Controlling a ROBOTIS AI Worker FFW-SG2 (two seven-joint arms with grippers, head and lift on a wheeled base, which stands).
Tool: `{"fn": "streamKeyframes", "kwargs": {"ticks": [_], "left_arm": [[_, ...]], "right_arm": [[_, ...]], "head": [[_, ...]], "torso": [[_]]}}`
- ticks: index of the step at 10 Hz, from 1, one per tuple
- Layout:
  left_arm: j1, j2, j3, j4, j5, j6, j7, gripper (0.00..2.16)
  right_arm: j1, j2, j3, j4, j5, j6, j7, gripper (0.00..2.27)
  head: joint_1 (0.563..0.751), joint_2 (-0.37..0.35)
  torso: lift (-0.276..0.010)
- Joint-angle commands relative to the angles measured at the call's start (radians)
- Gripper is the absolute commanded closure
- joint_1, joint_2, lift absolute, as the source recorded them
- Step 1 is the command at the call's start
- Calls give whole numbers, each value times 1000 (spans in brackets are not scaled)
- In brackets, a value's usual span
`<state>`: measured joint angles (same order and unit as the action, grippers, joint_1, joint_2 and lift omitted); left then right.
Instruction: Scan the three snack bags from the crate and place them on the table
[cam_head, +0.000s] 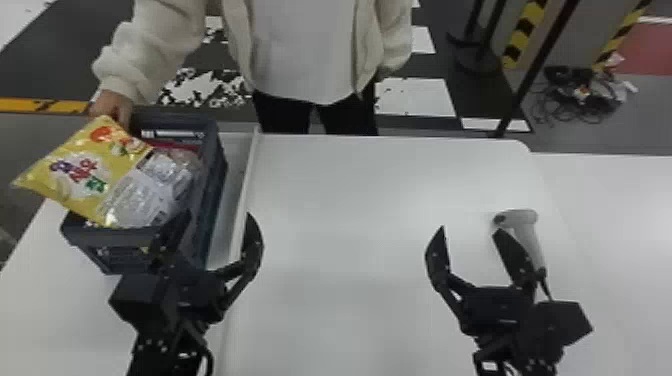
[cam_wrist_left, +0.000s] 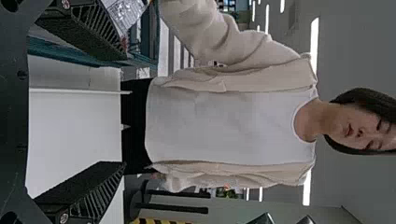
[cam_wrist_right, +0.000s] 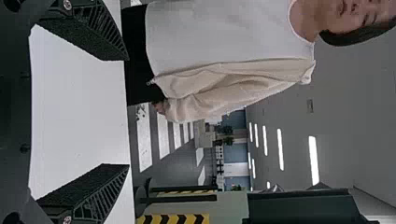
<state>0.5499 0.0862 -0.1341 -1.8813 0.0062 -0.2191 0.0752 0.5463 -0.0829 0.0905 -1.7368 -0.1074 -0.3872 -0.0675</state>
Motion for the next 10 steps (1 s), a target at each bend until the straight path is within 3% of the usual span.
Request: {"fn": "streamKeyframes", "kwargs": {"ticks": [1,3,6,10], "left_arm": [[2,0,-1,-2,5,-12,15,76],[24,1,24,-50,18,37,-2,83],[54,3,131,-127,75,68,-15,73],[53,1,294,-165,169,160,-66,56]], "right_arm": [[0,0,0,5,0,0,0,63],[-2,0,0,11,0,0,0,63],[-12,-1,6,26,0,3,0,63],[-22,-3,12,33,0,15,0,63]], "head": [[695,-52],[695,-49],[695,-7],[695,113]], "torso": [[-62],[-62],[-62],[-62]]}}
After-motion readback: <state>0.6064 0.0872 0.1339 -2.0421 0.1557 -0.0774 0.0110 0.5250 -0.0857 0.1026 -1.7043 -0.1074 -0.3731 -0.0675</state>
